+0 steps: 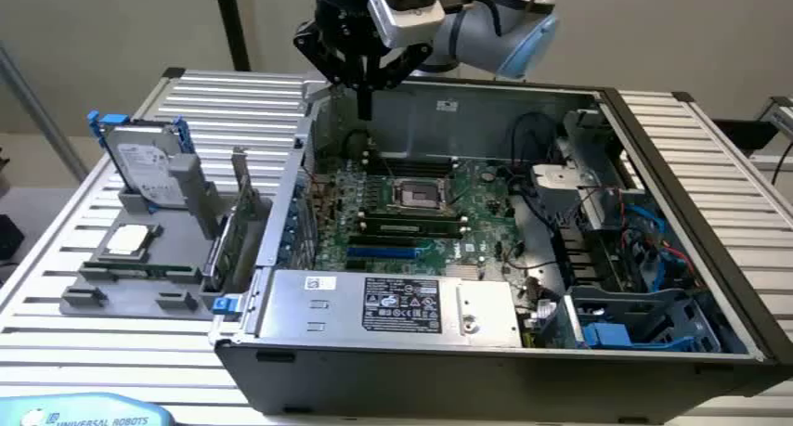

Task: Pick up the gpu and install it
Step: 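Reach for the gpu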

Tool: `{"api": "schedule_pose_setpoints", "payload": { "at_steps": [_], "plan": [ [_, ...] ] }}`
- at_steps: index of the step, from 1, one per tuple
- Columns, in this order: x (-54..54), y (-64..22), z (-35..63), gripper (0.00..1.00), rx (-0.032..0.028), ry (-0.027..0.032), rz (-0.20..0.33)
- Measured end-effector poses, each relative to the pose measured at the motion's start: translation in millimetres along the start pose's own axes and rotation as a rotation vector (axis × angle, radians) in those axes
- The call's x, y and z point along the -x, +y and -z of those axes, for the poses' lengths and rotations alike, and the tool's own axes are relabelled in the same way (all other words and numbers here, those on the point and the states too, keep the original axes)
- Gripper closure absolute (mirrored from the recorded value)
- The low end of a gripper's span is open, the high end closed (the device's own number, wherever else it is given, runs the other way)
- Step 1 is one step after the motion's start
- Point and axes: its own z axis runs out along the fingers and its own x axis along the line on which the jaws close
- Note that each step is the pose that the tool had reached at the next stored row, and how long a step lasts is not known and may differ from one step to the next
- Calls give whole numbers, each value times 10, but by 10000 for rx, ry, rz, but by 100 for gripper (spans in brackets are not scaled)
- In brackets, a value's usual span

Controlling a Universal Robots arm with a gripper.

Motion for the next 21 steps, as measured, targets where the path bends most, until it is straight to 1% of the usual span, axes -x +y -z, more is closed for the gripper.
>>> {"api": "schedule_pose_setpoints", "payload": {
  "at_steps": [12, 14, 16, 21],
  "plan": [
    [-1, 0, 0, 89, 0, 1, 26],
    [-15, -3, 1, 89, -1, 2, 30],
    [-78, -23, 3, 89, -1, 3, 35],
    [-302, -100, 11, 89, 0, -1, 48]
  ]
}}
